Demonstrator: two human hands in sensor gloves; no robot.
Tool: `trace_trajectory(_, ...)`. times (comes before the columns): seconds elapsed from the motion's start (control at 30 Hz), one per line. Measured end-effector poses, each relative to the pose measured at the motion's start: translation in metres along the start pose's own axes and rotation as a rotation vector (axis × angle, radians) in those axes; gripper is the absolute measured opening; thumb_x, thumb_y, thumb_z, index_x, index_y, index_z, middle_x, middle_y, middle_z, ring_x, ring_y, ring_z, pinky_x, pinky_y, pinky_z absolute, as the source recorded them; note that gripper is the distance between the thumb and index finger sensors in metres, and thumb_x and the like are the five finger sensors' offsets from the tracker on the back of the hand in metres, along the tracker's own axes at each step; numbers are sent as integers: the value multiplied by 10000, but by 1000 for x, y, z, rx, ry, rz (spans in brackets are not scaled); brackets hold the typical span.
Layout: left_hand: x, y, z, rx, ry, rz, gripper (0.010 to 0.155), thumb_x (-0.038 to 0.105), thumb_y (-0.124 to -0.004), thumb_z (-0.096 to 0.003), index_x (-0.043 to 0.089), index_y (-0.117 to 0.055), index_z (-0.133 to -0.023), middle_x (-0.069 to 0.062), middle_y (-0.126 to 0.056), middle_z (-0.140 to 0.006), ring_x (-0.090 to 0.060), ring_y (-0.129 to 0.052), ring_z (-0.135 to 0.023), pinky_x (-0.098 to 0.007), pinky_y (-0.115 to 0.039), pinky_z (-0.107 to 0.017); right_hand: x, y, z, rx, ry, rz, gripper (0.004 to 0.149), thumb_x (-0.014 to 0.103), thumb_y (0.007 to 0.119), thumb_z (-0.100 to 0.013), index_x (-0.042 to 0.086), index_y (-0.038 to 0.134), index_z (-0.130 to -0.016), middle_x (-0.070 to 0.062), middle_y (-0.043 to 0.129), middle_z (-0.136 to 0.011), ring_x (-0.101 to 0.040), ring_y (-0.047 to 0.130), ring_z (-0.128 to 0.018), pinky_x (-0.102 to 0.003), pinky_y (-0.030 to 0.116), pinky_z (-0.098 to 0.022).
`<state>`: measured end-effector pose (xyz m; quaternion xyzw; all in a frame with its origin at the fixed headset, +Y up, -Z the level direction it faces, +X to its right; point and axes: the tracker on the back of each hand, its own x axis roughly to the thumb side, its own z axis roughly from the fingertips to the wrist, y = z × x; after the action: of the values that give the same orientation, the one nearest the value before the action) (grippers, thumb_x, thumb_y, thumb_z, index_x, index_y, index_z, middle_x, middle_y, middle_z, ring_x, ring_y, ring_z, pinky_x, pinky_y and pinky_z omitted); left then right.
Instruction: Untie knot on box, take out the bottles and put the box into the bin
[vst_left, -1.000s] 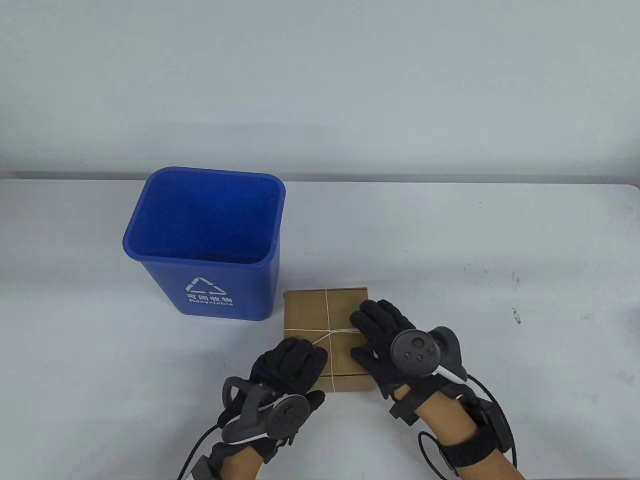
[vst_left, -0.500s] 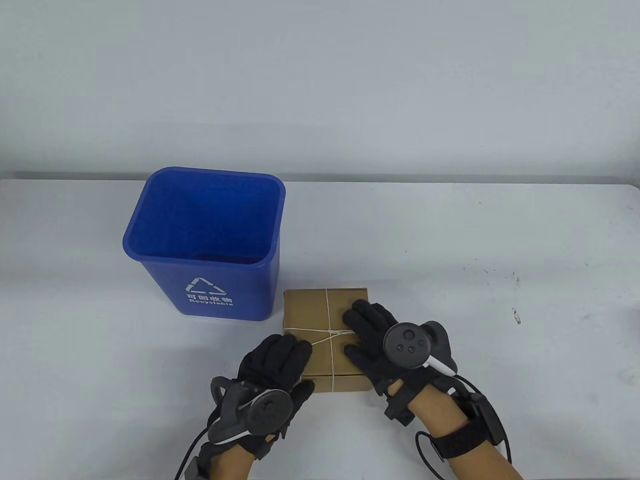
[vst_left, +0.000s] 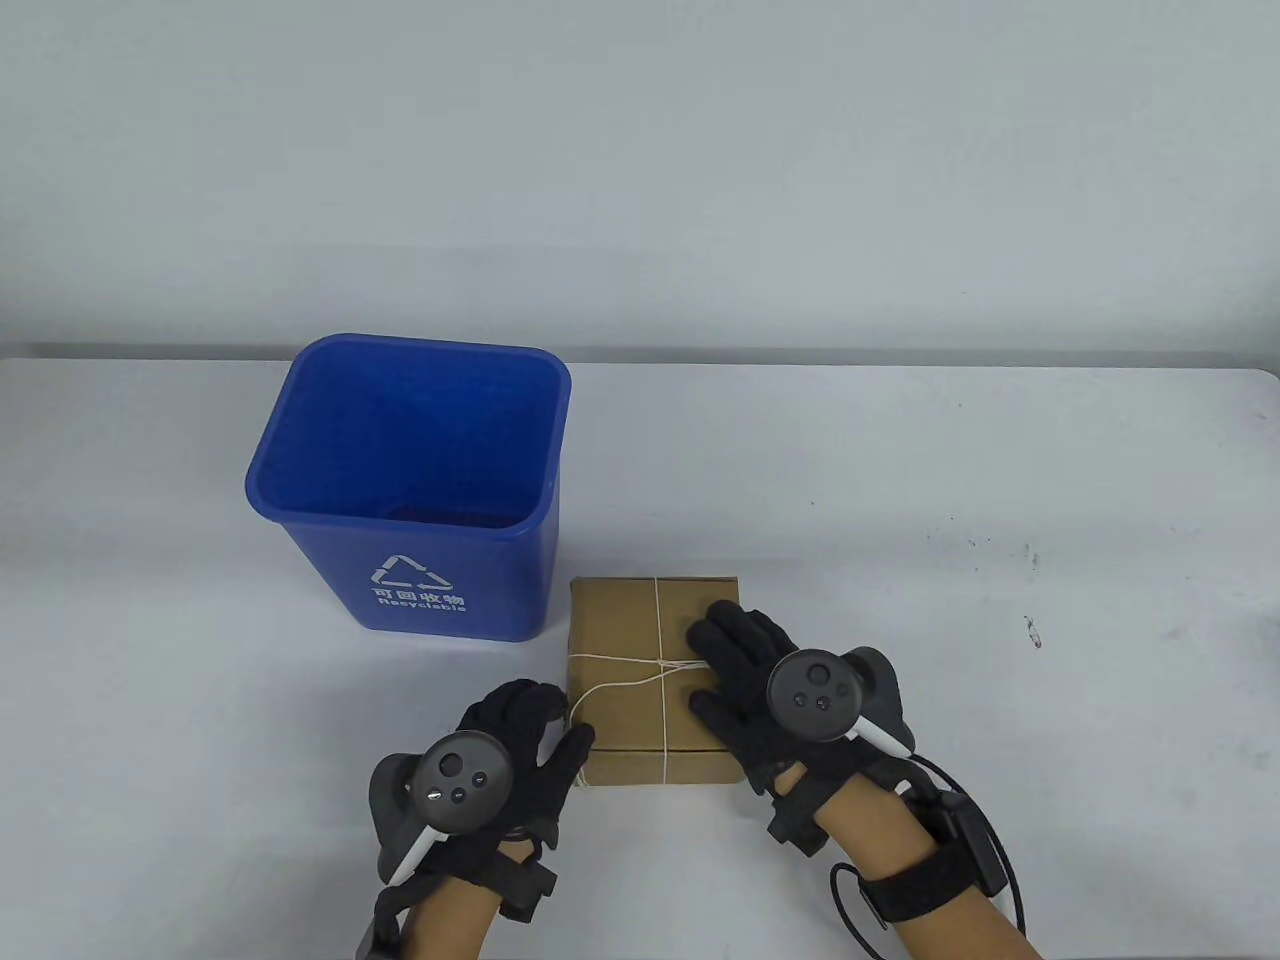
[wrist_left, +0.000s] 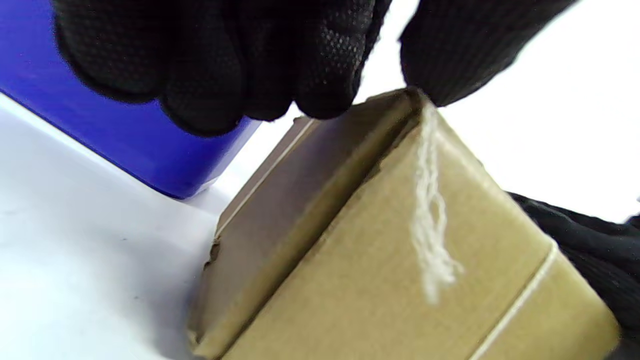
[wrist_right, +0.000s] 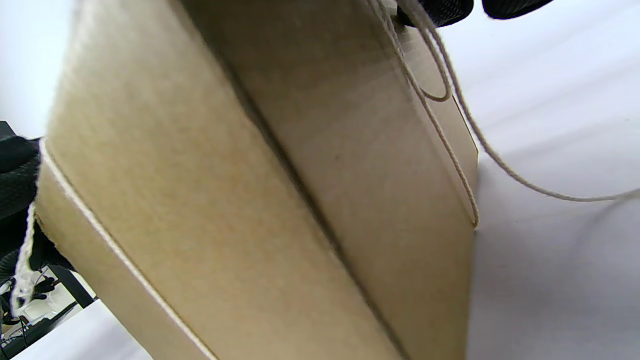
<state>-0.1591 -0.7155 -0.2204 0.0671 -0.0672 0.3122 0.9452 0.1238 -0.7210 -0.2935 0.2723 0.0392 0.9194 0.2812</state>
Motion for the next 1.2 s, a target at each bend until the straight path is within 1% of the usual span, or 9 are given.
trace_trajectory(0.1, -2, -2, -1, -36, 16, 52, 539, 498, -725, -513, 124, -812, -893, -149, -767, -964, -449, -870, -782, -584, -778, -528, 0, 0, 0, 1, 3, 4, 680, 492, 587, -513, 171, 395, -1082, -100, 244, -1144, -602, 376, -971, -726, 408, -632)
trace_trajectory(0.13, -3, -3, -2, -37, 25, 75, 529, 484, -725, -515, 121, -814, -890, -175, -765, -960, -448, -873, -780, -584, -778, -528, 0, 0, 0, 1, 3, 5, 681, 491, 587, -513, 169, 396, -1082, -100, 243, -1144, -607, 382, -968, -725, 408, -633)
trace_trajectory(0.17, -3, -3, -2, -38, 28, 90, 515, 462, -727, -518, 113, -817, -886, -152, -772, -958, -449, -874, -778, -585, -777, -529, 1, 0, 0, 1, 4, 7, 681, 491, 587, -513, 168, 395, -1082, -99, 244, -1143, -604, 380, -970, -725, 408, -633)
trace_trajectory(0.27, -4, -2, -3, -33, 26, 94, 446, 393, -734, -521, 121, -832, -860, -135, -792, -939, -437, -889, -766, -582, -784, -527, 1, 0, 1, 3, 4, 10, 679, 490, 586, -513, 172, 395, -1081, -99, 242, -1144, -607, 386, -967, -725, 408, -633)
trace_trajectory(0.43, -4, -2, -5, -16, 0, 31, 404, 362, -752, -508, 135, -848, -828, -116, -818, -914, -413, -918, -747, -569, -802, -520, 1, 1, 2, 5, 5, 13, 679, 491, 585, -514, 172, 395, -1082, -99, 241, -1144, -605, 390, -968, -725, 410, -632)
trace_trajectory(0.57, -6, 0, -5, -2, 10, 15, 396, 347, -756, -504, 125, -847, -819, -131, -815, -907, -421, -919, -740, -570, -803, -516, 2, 1, 2, 7, 5, 16, 679, 490, 584, -514, 171, 394, -1082, -99, 241, -1144, -601, 388, -970, -725, 411, -632)
trace_trajectory(0.67, -10, 4, -5, 14, 20, -36, 393, 343, -755, -503, 125, -845, -817, -131, -814, -907, -420, -920, -740, -570, -804, -517, 2, 1, 2, 7, 5, 16, 679, 491, 584, -514, 171, 393, -1082, -101, 240, -1144, -607, 394, -966, -725, 412, -632)
trace_trajectory(0.93, -20, 7, -8, 37, 66, -119, 391, 342, -756, -502, 124, -847, -814, -133, -815, -905, -423, -920, -736, -571, -803, -514, 2, 1, 3, 6, 7, 15, 679, 491, 583, -514, 172, 394, -1082, -98, 239, -1145, -604, 400, -966, -723, 415, -632)
trace_trajectory(1.2, -31, 7, -13, 27, 141, -200, 393, 342, -760, -502, 122, -850, -815, -135, -816, -906, -427, -918, -737, -574, -800, -514, 2, 1, 3, 6, 7, 15, 678, 492, 581, -515, 173, 391, -1082, -98, 236, -1145, -605, 404, -965, -723, 417, -631)
